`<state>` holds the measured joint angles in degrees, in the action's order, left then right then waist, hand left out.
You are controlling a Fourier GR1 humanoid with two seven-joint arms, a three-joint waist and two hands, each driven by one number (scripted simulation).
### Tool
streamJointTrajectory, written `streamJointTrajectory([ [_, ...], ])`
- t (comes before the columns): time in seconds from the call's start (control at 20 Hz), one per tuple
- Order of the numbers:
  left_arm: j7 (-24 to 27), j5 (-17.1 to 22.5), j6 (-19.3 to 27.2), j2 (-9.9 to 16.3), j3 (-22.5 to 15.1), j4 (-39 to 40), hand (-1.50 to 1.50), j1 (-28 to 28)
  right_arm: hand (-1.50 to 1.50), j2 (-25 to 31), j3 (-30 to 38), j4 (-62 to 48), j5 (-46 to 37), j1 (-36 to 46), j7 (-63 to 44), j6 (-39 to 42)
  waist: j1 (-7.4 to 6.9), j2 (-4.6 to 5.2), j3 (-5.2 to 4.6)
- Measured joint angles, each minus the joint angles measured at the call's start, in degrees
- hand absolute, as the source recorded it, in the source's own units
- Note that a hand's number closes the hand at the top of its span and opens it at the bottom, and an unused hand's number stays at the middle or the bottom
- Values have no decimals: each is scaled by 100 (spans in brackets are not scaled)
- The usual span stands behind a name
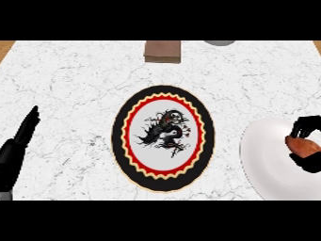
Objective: Pick the sweet potato from the plate and place it in the plate
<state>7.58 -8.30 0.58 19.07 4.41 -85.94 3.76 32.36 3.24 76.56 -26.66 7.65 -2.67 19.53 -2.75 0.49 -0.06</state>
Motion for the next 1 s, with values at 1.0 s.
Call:
streamJointTrajectory([
  [1.0, -40, -179, 153, -155, 84, -54, 0, 194, 150, 37, 112, 368, -213, 1733, 2164, -1148, 288, -74, 4],
])
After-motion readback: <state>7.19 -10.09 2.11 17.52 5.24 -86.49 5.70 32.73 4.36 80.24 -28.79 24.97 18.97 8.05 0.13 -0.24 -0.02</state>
